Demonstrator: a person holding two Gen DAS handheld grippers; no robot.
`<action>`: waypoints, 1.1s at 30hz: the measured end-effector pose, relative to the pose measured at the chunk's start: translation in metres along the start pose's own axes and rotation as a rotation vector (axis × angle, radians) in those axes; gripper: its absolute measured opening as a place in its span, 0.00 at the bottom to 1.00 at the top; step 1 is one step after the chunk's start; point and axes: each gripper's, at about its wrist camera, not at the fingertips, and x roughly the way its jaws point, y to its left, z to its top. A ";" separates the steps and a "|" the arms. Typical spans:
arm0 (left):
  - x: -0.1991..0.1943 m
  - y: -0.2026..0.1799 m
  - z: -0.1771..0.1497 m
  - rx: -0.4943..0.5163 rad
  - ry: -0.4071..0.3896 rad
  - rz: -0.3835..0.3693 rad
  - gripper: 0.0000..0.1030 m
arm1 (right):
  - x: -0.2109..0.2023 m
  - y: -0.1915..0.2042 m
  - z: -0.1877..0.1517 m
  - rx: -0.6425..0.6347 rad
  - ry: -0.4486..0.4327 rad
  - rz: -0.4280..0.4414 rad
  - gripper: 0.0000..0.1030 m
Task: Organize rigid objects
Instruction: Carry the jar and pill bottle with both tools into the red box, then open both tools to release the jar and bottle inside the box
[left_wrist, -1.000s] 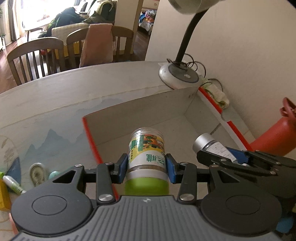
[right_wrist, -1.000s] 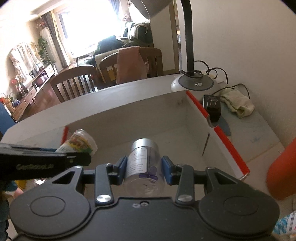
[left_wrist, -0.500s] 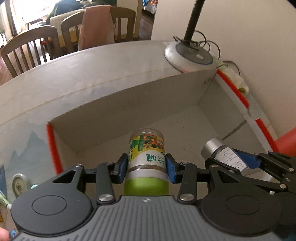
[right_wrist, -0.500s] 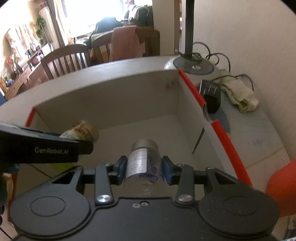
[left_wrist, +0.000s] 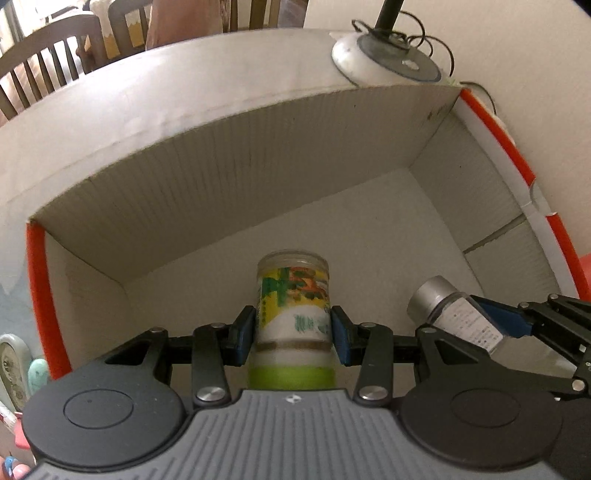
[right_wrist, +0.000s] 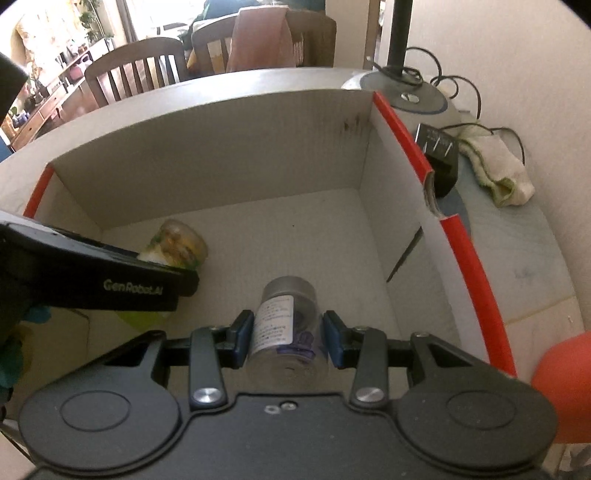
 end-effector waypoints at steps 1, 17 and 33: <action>0.001 0.000 0.000 -0.001 0.004 -0.007 0.41 | 0.000 -0.001 0.000 0.007 0.001 0.003 0.39; -0.018 -0.005 -0.007 0.023 -0.037 0.008 0.58 | -0.013 -0.008 -0.001 0.028 -0.020 0.024 0.55; -0.083 0.006 -0.025 -0.002 -0.176 -0.022 0.58 | -0.063 -0.002 -0.006 0.039 -0.156 0.108 0.75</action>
